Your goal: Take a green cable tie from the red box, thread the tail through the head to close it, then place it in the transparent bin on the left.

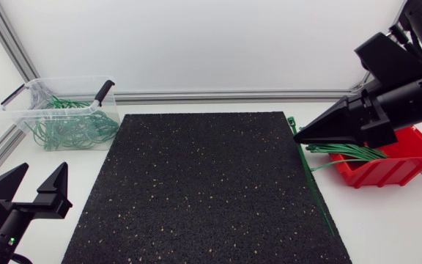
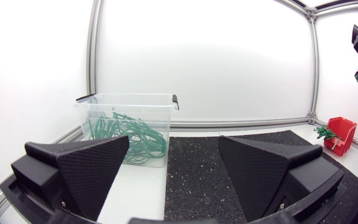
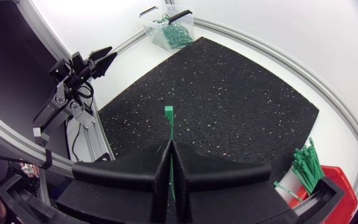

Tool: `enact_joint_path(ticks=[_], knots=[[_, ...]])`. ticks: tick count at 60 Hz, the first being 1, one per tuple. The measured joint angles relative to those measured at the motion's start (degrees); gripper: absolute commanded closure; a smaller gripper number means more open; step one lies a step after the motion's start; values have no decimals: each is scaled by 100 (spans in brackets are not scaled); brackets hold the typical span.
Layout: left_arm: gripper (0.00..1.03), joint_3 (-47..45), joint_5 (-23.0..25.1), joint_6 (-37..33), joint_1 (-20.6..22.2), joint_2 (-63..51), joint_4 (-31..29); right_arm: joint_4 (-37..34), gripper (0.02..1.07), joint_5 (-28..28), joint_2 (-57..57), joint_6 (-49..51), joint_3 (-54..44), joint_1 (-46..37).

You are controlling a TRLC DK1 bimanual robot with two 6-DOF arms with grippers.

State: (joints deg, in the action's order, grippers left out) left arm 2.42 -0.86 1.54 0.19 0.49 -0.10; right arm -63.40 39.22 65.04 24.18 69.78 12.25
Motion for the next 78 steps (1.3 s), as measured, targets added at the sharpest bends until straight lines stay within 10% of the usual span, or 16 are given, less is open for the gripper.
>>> enact_joint_path(ticks=[23,48,78], knots=[[4,535,63,511,588,-442,-809,1357,101,-702,42,-1930,-210,1163],[4,1784,39,678,1086,-1794,-1143,2385,101,-3038,142,-3626,-424,2651],[4,2828,-1346,1060,3670,-3834,-1145,3117,101,-4288,706,-4966,-310,3427]])
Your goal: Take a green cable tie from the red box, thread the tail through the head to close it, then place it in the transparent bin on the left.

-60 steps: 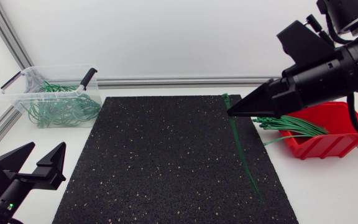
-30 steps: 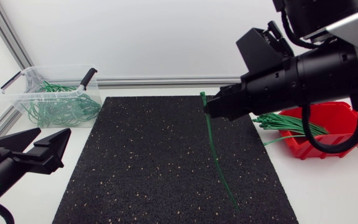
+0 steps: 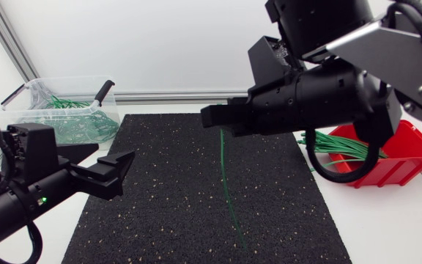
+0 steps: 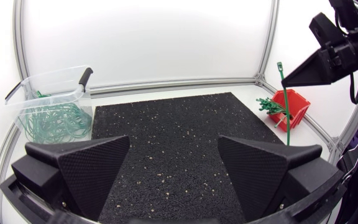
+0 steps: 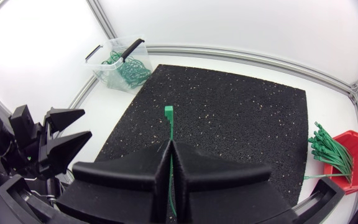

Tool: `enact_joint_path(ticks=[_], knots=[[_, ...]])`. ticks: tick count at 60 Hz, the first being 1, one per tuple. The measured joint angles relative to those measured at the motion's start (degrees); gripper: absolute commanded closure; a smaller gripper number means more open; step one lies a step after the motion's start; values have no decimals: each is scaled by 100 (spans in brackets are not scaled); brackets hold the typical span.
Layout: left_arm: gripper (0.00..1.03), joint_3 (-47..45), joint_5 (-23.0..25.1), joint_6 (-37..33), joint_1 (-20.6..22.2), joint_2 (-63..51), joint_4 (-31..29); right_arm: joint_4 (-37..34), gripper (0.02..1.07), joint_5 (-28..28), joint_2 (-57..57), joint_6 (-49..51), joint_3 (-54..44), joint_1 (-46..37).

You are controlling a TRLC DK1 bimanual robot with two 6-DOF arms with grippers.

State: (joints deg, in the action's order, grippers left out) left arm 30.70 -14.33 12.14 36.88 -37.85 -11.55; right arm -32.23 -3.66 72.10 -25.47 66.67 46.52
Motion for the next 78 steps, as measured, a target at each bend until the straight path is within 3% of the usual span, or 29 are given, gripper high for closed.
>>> enact_joint_path(ticks=[23,36,53,78], knots=[[4,813,-393,487,1443,-1169,-315,48,101,-260,566,-789,452,59],[4,1220,-402,732,1862,-1624,-326,-127,101,-264,1023,-1196,887,57],[8,1309,-476,782,1993,-2009,-258,-251,101,-264,1438,-1403,1215,63],[18,1309,-1132,560,1773,-2562,839,-358,101,-269,1626,-1526,1443,179]])
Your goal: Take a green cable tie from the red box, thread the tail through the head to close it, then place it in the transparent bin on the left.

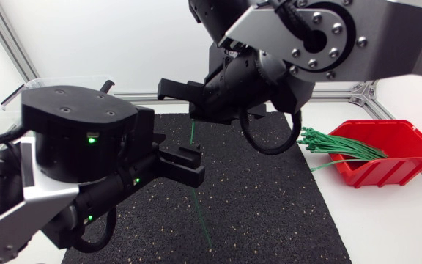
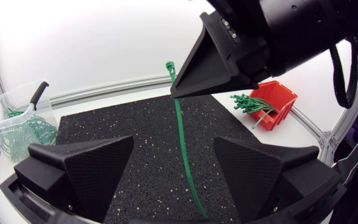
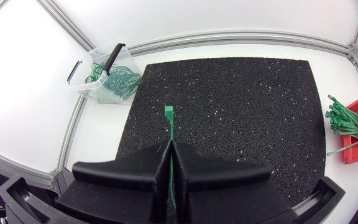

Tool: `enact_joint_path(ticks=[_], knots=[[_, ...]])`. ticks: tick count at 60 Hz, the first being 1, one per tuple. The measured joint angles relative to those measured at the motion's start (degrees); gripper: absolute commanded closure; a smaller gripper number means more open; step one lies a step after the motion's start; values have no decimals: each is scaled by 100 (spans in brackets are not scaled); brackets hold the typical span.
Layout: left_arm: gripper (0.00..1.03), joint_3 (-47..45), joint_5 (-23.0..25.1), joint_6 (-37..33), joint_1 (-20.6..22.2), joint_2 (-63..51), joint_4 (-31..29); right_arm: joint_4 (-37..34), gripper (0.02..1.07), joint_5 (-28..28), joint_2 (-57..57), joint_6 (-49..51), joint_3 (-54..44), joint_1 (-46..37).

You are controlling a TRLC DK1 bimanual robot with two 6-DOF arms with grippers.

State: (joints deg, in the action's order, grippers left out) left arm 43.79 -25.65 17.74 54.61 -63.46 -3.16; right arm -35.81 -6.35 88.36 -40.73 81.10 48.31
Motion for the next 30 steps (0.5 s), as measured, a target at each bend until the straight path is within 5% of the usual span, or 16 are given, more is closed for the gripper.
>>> enact_joint_path(ticks=[19,30], knots=[[19,0,-37,-127,-87,-455,76,-24,101,-35,28,0,2,2],[57,0,-208,-127,-87,-540,68,-35,101,-61,55,0,2,2]])
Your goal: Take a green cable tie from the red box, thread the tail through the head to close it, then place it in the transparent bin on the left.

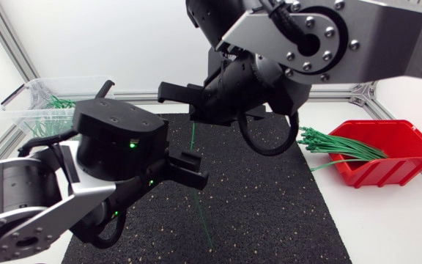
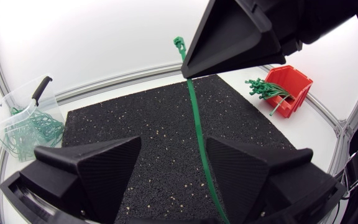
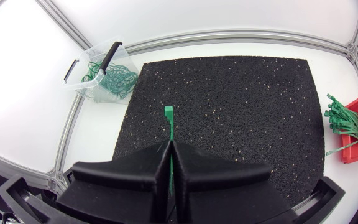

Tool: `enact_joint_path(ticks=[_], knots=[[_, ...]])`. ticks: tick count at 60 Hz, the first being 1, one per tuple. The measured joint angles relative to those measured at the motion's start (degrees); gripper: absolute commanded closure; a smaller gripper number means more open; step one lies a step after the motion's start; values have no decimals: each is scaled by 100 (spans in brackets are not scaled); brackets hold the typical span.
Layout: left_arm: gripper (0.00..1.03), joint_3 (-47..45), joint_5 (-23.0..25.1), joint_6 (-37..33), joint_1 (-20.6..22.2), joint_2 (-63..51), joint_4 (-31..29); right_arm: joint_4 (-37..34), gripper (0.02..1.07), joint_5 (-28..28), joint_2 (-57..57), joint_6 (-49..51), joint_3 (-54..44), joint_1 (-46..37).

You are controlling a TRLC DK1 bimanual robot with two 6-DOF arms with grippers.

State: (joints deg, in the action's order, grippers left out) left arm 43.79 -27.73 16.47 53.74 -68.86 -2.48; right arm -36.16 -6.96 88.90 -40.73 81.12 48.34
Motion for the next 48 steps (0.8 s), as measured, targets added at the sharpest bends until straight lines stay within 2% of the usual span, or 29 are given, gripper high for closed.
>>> enact_joint_path(ticks=[6,11,15,24,36,48], knots=[[71,-2,-7,0,20,-4,31,-9,101,-42,0,0,0,0],[79,0,-24,-2,90,-7,116,-17,101,-61,0,0,0,4],[80,0,-24,0,160,-9,153,-61,101,-70,0,0,0,15],[98,0,-24,0,223,-20,170,-140,101,-111,0,0,0,66],[99,-2,-109,0,262,-59,240,-125,100,-122,-7,22,-2,70],[99,-92,-127,-20,271,-20,417,190,74,101,-216,472,-164,55]])
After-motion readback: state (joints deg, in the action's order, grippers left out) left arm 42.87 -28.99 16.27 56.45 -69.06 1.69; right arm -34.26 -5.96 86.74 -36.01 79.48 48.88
